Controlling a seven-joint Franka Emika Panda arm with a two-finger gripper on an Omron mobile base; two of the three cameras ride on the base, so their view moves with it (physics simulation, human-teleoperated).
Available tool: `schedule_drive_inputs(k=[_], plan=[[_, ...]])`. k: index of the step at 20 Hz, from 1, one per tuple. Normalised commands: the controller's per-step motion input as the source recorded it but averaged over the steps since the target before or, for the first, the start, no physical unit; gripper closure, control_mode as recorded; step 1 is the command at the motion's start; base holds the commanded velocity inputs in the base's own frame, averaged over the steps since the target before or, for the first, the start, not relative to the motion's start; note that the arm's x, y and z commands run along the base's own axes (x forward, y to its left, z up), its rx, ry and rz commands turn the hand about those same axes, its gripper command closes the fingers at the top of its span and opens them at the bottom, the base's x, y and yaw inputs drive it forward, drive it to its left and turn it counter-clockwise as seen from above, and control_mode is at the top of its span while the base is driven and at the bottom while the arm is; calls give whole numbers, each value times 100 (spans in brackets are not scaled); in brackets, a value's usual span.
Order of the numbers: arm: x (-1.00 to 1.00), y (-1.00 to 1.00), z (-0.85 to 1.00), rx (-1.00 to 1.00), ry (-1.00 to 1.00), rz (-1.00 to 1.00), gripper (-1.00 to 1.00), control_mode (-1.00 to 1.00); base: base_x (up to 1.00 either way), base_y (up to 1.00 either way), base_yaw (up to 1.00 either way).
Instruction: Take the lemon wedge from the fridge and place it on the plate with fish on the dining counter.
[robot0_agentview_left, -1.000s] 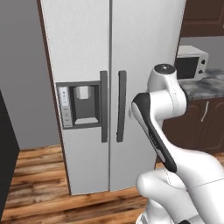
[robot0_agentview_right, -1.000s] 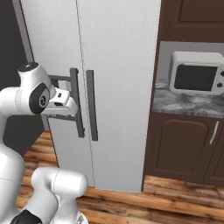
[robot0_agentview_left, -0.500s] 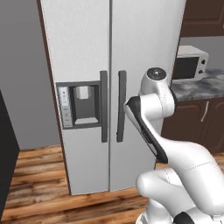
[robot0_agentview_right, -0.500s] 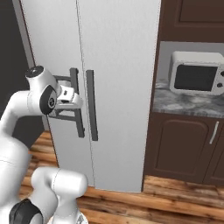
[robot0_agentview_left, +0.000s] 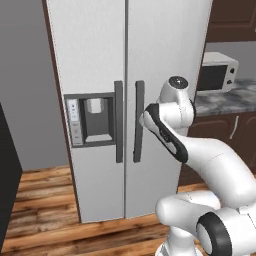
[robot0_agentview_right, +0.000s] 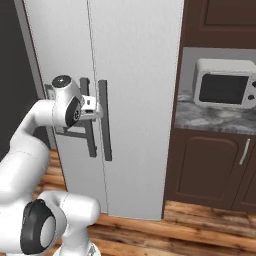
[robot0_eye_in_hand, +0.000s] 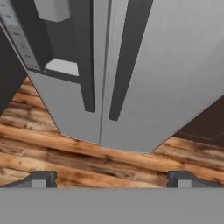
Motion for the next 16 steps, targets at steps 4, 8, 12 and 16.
schedule_drive_inputs(k=[4, 8, 12, 16], plan=[[66, 0, -43, 0, 0, 7, -100, -100, 0, 0, 0], [60, 0, -38, 0, -5, -2, -100, -100, 0, 0, 0], [53, 0, -29, 1, -9, -8, -100, -100, 0, 0, 0], [46, 0, -22, 8, -12, -8, -100, -100, 0, 0, 0]])
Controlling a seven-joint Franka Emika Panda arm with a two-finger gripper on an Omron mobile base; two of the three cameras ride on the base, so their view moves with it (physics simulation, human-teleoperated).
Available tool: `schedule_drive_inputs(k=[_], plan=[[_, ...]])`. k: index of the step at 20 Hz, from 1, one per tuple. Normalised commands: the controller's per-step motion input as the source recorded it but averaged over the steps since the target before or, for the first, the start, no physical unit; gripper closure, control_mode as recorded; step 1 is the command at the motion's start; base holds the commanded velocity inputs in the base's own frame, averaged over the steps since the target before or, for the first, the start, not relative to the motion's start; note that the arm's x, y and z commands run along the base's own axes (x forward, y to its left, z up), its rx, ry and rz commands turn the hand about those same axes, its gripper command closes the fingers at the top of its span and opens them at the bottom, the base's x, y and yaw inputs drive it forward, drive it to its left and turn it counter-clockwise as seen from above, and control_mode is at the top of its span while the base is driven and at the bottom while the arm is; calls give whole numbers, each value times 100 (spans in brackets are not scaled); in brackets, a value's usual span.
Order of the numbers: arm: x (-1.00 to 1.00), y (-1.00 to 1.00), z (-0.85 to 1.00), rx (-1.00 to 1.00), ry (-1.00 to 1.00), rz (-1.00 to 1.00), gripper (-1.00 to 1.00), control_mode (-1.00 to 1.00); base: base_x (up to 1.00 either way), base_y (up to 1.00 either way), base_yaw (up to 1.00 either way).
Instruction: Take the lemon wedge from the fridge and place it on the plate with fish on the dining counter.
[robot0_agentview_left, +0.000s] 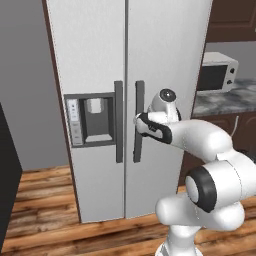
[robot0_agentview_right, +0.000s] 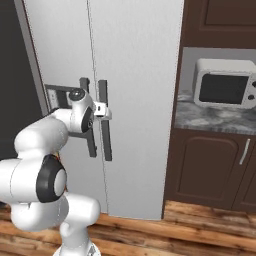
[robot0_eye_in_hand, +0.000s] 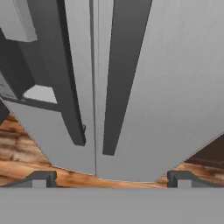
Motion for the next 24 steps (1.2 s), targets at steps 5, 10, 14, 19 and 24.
schedule_drive_inputs(k=[5, 10, 14, 19, 24], plan=[[51, 2, -18, 13, -10, -4, -100, -100, 0, 0, 0], [45, 1, -10, 2, -3, 0, -100, -100, 0, 0, 0], [56, 0, -4, 0, 0, 0, -100, -100, 0, 0, 0], [63, 0, -8, 0, 0, -1, -100, -100, 0, 0, 0], [56, 0, -22, 0, 0, -1, -100, -100, 0, 0, 0]])
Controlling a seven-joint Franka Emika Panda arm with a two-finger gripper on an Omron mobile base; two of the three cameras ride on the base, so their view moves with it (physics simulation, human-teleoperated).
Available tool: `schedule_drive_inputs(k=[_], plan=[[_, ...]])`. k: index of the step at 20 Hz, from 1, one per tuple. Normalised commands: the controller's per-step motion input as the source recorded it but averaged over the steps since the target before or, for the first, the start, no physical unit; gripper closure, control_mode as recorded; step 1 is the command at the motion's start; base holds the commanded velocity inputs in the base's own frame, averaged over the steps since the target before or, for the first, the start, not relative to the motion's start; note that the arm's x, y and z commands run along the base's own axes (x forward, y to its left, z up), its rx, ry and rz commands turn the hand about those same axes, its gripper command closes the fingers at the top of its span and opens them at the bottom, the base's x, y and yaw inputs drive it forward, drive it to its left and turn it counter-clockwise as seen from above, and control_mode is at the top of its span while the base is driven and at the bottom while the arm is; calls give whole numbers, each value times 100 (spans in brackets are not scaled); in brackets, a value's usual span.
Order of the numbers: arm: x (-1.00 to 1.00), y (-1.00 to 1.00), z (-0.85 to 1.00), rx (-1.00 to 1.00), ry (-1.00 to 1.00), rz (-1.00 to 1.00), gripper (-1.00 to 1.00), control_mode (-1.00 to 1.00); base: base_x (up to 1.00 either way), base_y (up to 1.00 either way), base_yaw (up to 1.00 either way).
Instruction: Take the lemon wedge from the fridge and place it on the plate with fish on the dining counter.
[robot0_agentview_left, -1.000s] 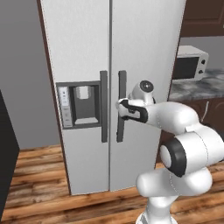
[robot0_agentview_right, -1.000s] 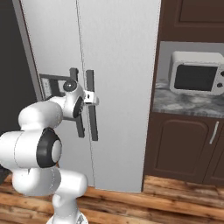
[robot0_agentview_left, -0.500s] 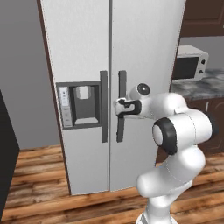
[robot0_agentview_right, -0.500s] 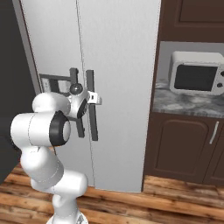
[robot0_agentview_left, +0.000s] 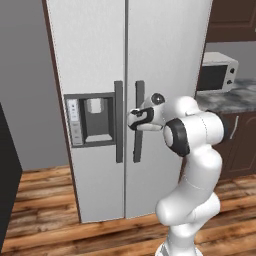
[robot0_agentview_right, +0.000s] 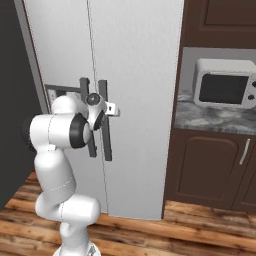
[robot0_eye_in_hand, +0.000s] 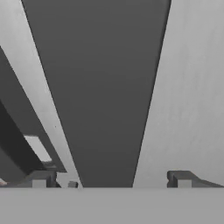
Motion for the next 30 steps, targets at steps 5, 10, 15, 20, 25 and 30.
schedule_drive_inputs(k=[5, 10, 15, 20, 25, 30], plan=[[51, 0, -27, 0, 0, -1, -100, -100, 0, 0, 0], [46, 5, -32, 0, 0, 0, -100, -100, 0, 0, 0], [36, 3, -31, 0, -4, 0, -100, -100, 0, 0, 0], [42, 0, -13, 0, -1, -1, 100, -100, 0, 0, 0], [5, 0, 0, 0, 0, 0, 100, -100, 0, 0, 0], [-27, -2, 0, 0, 0, -1, 100, -100, 0, 0, 0]])
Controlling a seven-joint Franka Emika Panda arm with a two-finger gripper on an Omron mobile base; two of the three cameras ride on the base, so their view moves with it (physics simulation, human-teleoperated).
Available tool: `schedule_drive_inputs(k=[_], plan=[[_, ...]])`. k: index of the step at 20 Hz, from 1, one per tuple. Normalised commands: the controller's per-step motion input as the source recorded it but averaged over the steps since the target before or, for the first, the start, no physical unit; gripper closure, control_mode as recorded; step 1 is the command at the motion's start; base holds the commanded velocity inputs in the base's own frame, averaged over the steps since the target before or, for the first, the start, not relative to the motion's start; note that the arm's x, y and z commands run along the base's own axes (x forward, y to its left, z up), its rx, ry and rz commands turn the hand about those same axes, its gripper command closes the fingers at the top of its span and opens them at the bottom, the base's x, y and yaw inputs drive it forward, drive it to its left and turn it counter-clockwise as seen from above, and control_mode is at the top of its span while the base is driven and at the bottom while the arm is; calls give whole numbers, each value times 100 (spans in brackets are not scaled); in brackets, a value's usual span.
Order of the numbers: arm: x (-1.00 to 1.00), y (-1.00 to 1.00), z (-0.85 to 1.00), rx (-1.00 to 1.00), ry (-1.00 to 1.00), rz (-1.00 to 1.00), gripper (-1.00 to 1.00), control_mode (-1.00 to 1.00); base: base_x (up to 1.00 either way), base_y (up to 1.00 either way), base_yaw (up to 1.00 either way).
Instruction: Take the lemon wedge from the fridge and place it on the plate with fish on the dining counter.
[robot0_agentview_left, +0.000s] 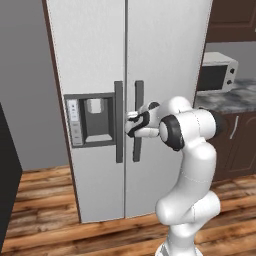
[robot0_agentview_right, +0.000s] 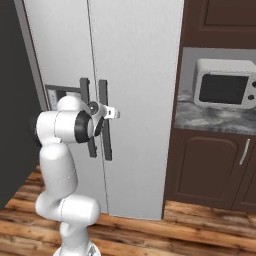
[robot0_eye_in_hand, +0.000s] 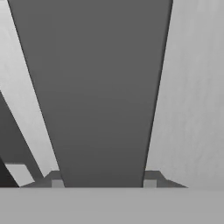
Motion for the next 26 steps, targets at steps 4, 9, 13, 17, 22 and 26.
schedule_drive_inputs(k=[4, 9, 13, 17, 22, 26], plan=[[-92, -29, 0, 0, -3, -14, 100, -100, 0, 0, 0], [-100, -54, 0, 2, -1, -24, 100, -100, 0, 0, 0], [-100, -65, 5, 8, 0, -32, 100, -100, 0, 0, 0], [-98, -34, 86, 4, 0, -41, -100, -100, 0, 0, 0], [-92, -29, 100, 3, 0, -49, -100, -100, 0, 0, 0], [-76, -3, 100, 0, 0, -48, -100, -100, 0, 0, 0]])
